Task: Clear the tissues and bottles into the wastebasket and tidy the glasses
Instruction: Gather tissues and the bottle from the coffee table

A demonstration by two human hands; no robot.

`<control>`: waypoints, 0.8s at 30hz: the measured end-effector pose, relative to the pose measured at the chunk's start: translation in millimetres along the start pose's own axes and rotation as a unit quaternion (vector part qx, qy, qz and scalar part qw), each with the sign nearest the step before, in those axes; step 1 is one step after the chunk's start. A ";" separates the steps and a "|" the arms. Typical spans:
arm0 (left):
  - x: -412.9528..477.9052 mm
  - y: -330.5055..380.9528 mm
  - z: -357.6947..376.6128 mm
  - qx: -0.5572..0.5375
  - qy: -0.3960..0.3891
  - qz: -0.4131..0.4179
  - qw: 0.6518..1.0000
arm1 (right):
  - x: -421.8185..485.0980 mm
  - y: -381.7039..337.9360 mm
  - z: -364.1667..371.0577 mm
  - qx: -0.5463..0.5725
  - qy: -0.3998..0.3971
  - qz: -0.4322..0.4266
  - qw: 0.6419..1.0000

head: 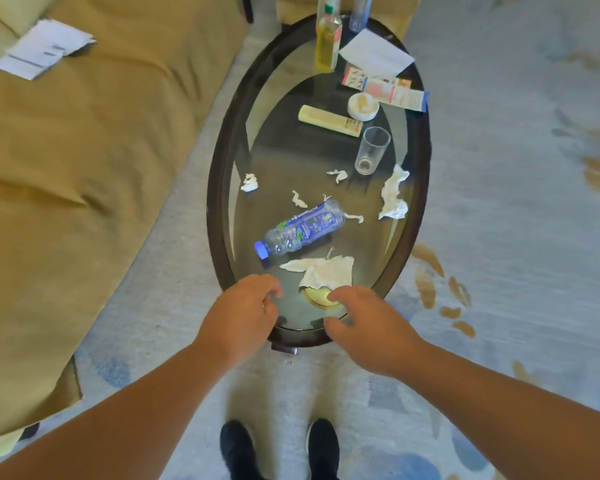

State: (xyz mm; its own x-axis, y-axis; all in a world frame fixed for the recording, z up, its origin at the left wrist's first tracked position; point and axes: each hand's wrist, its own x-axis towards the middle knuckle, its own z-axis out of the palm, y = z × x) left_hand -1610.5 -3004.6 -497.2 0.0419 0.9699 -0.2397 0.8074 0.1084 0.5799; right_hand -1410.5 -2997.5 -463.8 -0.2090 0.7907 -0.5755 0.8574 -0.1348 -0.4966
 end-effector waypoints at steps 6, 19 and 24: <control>32.5 2.9 9.7 -0.020 -0.033 0.003 0.999 | 19.7 1.6 -14.5 0.005 0.012 0.018 1.000; 93.5 -16.3 34.2 0.044 -0.118 0.045 0.991 | 83.2 5.4 -19.7 0.030 0.032 0.086 0.995; 110.2 -14.0 59.4 0.060 -0.136 0.074 0.986 | 96.6 26.6 -16.1 0.022 0.004 0.094 0.995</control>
State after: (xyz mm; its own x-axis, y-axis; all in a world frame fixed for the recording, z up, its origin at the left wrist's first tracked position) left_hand -1582.2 -2912.1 -577.9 0.3068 0.8775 -0.3685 0.8436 -0.0715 0.5322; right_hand -1400.3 -2915.1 -522.2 -0.0418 0.7540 -0.6555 0.8598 -0.3071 -0.4081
